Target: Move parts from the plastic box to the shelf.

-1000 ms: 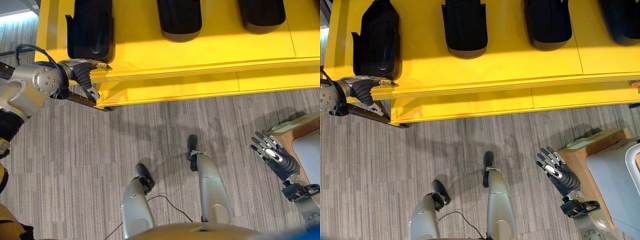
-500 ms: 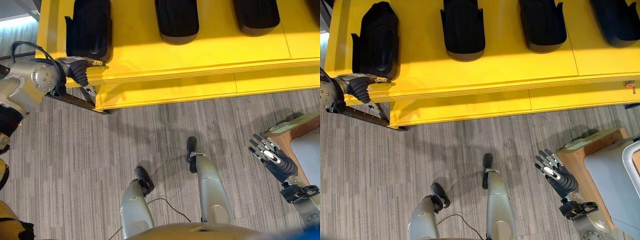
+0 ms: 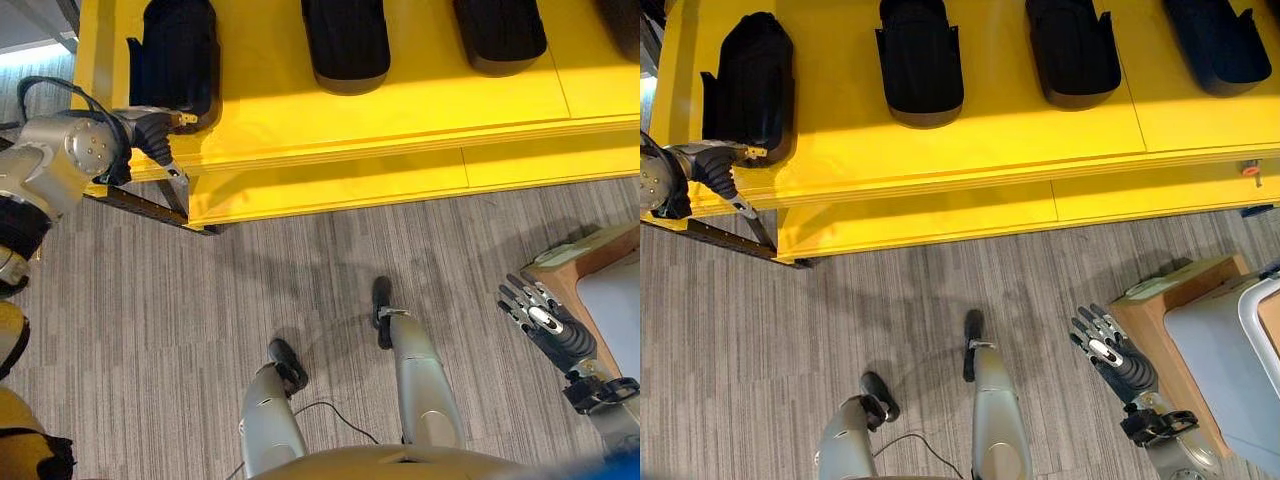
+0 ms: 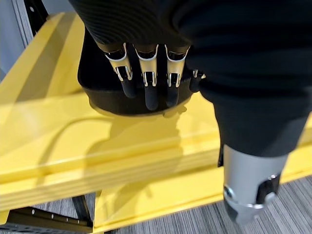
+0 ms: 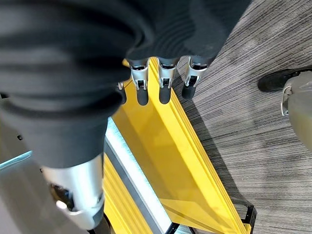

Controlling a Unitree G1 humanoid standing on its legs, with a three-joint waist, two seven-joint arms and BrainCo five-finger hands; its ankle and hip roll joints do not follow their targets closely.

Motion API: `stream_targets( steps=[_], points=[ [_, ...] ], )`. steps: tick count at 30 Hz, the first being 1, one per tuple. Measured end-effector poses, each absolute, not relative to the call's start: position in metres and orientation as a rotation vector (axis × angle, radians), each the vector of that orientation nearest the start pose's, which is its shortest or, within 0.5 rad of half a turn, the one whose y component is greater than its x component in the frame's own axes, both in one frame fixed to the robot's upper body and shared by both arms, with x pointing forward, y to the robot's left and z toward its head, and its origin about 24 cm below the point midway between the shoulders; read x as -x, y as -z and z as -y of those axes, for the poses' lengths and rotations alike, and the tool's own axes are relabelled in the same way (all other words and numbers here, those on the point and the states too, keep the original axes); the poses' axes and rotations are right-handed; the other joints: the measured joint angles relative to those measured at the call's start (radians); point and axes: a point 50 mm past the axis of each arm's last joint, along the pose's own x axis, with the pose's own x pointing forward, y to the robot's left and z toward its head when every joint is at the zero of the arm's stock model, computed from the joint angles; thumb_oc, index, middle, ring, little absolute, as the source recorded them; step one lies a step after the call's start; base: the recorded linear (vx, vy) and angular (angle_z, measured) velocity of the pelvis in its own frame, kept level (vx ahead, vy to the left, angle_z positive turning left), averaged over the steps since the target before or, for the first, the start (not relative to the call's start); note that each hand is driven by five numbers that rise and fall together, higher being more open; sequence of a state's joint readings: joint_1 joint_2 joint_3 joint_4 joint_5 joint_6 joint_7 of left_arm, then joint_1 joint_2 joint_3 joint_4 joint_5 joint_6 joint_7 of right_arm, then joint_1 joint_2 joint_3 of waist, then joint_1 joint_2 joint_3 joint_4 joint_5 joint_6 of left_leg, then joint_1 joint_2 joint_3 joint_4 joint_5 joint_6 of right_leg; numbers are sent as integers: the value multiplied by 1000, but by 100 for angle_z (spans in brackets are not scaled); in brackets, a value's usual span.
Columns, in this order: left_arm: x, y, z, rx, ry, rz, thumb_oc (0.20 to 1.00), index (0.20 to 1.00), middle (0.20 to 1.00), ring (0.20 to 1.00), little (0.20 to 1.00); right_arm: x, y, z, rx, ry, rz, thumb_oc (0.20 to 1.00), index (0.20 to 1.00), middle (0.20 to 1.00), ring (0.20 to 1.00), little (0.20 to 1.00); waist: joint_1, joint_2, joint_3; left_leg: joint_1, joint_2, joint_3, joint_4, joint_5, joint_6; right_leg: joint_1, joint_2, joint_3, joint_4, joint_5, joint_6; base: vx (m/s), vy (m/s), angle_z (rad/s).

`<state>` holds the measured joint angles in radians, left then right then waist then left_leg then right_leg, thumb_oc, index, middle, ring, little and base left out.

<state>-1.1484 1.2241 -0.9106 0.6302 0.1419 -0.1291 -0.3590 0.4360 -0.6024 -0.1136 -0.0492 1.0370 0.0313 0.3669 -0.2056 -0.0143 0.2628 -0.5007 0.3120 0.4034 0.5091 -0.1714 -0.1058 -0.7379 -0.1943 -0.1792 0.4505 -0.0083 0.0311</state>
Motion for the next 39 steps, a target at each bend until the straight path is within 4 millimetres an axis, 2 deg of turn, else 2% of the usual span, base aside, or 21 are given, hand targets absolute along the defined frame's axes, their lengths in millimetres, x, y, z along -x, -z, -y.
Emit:
stream_targets(
  steps=[9, 39],
  points=[
    [-359, -256, -293, -1631, 246, -135, 1000, 1000, 1000, 1000, 1000, -156, -25, 281, -457, -117, -222, 1000, 1000, 1000, 1000, 1000, -1, 1, 0, -8, 0, 3, 6, 0, 0, -13, 0, 3, 5, 2, -7, 0, 0, 0],
    [-367, -268, -292, -1645, 202, -138, 1000, 1000, 1000, 1000, 1000, -155, -24, 282, -469, -117, -232, 1000, 1000, 1000, 1000, 1000, -9, 2, 0, -32, 3, 1, 17, -1, 2, -33, 0, 4, 6, 5, -5, 0, 0, 0]
  ],
)
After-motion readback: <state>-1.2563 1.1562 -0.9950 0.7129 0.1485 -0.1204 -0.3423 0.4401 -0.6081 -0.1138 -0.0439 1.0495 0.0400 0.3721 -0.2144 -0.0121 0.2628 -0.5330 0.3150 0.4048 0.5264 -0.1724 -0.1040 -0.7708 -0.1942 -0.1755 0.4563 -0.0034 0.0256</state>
